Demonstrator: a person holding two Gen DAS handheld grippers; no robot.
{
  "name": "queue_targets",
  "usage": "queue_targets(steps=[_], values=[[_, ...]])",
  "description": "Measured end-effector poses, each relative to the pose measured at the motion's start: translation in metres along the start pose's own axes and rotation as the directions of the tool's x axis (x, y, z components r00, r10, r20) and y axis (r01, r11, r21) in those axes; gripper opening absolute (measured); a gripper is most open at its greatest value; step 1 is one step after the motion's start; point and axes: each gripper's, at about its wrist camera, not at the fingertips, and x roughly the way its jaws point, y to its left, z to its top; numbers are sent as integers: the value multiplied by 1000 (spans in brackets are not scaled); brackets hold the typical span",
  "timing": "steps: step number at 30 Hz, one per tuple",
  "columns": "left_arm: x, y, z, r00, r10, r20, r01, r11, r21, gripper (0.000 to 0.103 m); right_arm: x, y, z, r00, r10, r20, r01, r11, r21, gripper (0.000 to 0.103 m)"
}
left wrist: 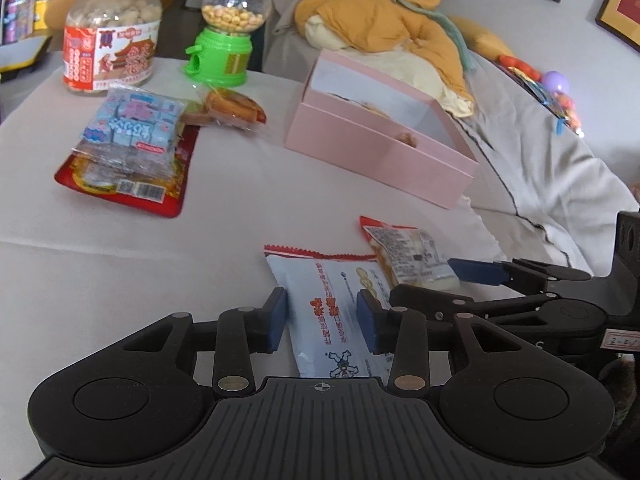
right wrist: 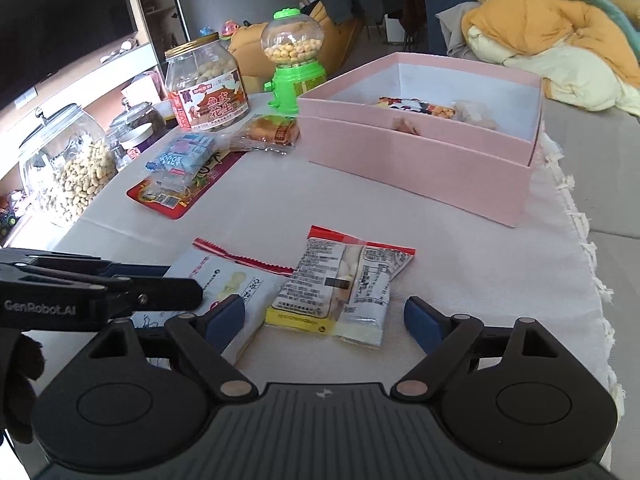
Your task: Organize snacks
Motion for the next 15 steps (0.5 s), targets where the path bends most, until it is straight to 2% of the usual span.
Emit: queue_targets(steps=[5,10,14,15], values=[[4,2,-1,1000,-22,-18,22,999,-32,42,-9,-5,-10,1000,-9,22,9,1000,13,87],[6,-5,0,1000,-2,-28,2,1000,1,42,-14,-6,-22,997,-6,70,5,1000,21,88],[6,-12,-1,1000,25,-16,-24,998,53,43,-14,-8,-20,997,1,74,-3,1000,30,88],[6,-14,-2,999,40,-6,-40,996,76,47,-14,-8,-21,997,-5,75,3,999,33,88]])
